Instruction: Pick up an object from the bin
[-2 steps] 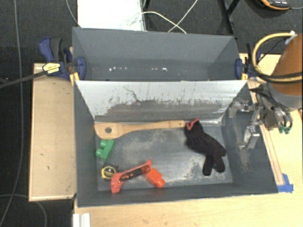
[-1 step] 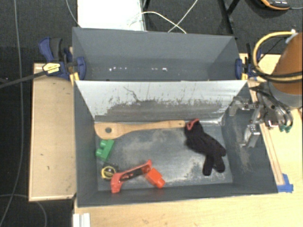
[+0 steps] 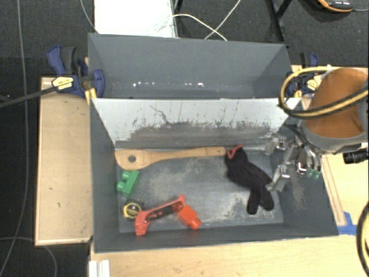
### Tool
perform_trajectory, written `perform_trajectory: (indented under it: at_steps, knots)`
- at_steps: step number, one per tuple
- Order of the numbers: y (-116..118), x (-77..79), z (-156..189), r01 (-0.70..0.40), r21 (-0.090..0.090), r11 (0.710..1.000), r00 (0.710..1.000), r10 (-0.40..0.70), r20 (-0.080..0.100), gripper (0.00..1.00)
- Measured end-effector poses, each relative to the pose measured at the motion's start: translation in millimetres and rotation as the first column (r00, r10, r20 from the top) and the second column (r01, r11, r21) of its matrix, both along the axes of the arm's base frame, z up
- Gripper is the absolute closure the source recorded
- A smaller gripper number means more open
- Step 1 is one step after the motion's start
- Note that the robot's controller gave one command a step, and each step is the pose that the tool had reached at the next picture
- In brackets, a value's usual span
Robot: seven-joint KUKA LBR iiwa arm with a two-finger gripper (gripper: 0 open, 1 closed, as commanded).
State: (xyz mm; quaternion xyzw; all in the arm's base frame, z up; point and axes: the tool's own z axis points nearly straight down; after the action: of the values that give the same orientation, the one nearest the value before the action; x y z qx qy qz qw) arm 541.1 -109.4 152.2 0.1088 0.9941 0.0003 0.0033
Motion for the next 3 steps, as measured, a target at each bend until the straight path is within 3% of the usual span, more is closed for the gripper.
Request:
perform_trajectory:
  at_steps: [1, 2, 3]
  knots:
    - [34, 15.3, 10, -0.096, -0.003, 0.995, 0.995, 0.096, 0.008, 0.00]
    - [37, 2.3, -31, 0.323, 0.000, 0.946, 0.946, -0.323, -0.007, 0.00]
    - [30, -3.0, -82, 0.175, 0.000, 0.985, 0.985, -0.175, 0.008, 0.00]
